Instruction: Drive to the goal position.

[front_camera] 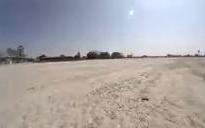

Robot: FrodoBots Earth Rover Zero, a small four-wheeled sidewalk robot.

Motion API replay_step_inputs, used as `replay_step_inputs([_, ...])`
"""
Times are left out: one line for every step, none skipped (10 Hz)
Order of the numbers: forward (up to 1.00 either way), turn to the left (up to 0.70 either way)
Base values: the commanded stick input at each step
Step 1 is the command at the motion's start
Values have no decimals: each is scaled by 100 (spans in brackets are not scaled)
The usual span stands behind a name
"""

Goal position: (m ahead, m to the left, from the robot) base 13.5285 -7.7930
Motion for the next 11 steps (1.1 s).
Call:
replay_step_inputs([70,0])
replay_step_inputs([70,0])
replay_step_inputs([70,0])
replay_step_inputs([70,0])
replay_step_inputs([70,0])
replay_step_inputs([70,0])
replay_step_inputs([70,0])
replay_step_inputs([70,0])
replay_step_inputs([70,0])
replay_step_inputs([70,0])
replay_step_inputs([70,0])
